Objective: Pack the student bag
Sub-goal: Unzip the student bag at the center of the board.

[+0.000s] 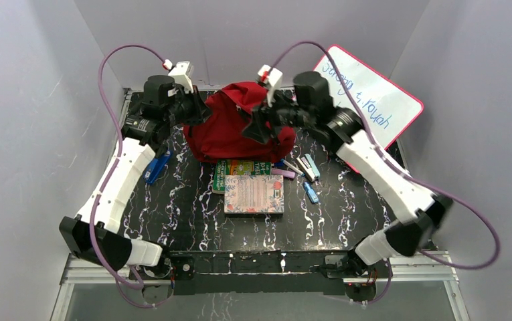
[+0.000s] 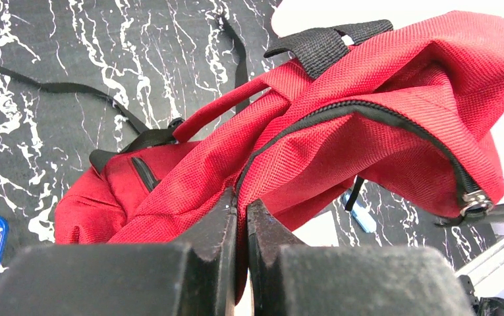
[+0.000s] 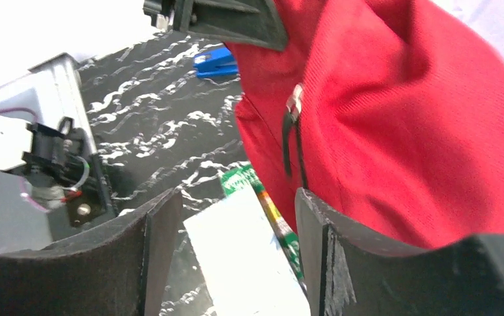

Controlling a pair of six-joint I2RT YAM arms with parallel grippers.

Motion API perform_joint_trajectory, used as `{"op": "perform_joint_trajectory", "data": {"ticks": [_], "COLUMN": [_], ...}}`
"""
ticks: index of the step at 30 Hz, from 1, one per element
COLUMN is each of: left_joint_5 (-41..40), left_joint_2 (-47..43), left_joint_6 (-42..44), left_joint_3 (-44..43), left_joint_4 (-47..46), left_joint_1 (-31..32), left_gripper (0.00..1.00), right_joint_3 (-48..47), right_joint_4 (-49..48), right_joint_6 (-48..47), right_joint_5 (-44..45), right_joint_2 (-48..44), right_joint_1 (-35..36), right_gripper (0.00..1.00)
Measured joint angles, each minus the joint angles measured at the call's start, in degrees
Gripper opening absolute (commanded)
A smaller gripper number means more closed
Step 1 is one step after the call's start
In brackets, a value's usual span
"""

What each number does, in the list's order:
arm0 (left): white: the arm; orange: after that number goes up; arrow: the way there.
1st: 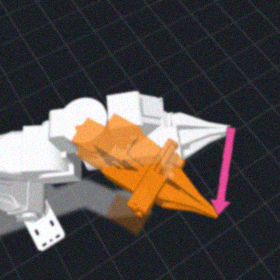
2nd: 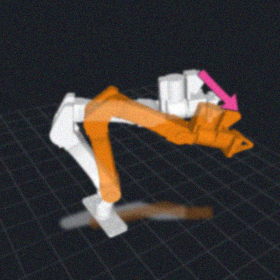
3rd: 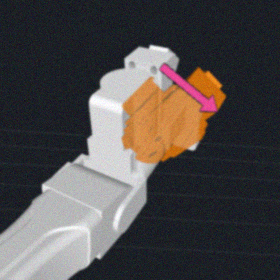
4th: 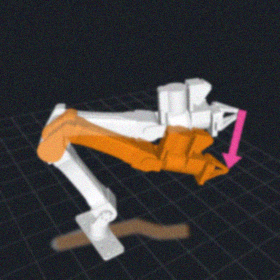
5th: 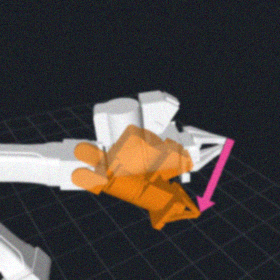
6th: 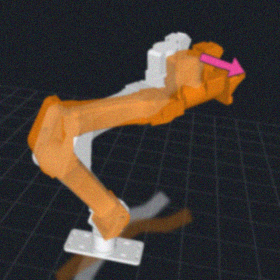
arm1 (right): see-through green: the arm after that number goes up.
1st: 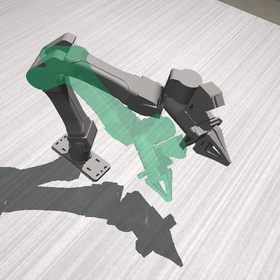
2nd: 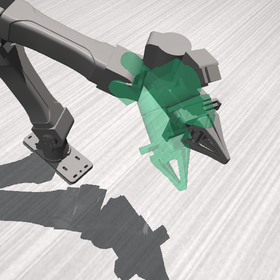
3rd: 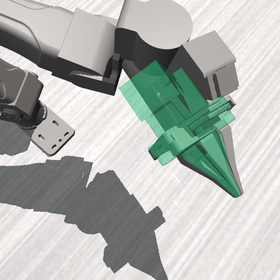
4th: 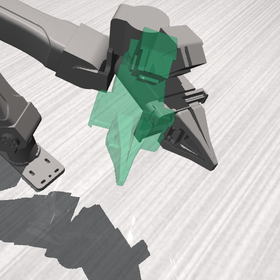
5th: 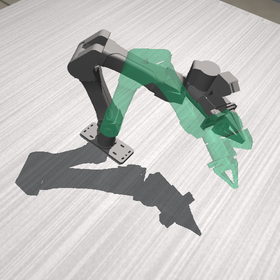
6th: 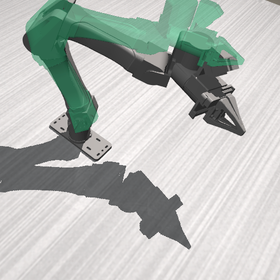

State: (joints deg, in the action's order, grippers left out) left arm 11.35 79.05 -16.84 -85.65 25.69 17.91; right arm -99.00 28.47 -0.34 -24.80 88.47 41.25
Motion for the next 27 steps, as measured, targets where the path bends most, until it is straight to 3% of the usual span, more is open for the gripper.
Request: {"op": "perform_joint_trajectory", "data": {"ticks": [6, 10, 15, 27], "left_joint_5": [0.0, 0.5, 1.3, 2.3], "left_joint_2": [-5.0, -6.3, -6.6, -6.6], "left_joint_6": [0.0, -0.1, -0.3, -0.6], "left_joint_3": [5.4, 6.9, 7.3, 7.6], "left_joint_4": [-1.1, -1.4, -1.7, -1.7], "left_joint_1": [0.1, 0.1, 0.1, 0.1], "left_gripper": [0.00, 0.00, 0.00, 0.00], "right_joint_3": [20.0, 26.9, 27.8, 27.9], "right_joint_4": [-8.6, -13.4, -15.9, -20.1], "right_joint_6": [-4.3, -7.9, -10.8, -11.1], "right_joint_5": [12.3, 18.8, 20.6, 13.7], "right_joint_2": [-20.8, -27.5, -25.1, -17.0], "right_joint_1": [0.1, 0.1, 0.1, 0.1], "right_gripper": [0.76, 0.76, 0.83, 0.95]}}
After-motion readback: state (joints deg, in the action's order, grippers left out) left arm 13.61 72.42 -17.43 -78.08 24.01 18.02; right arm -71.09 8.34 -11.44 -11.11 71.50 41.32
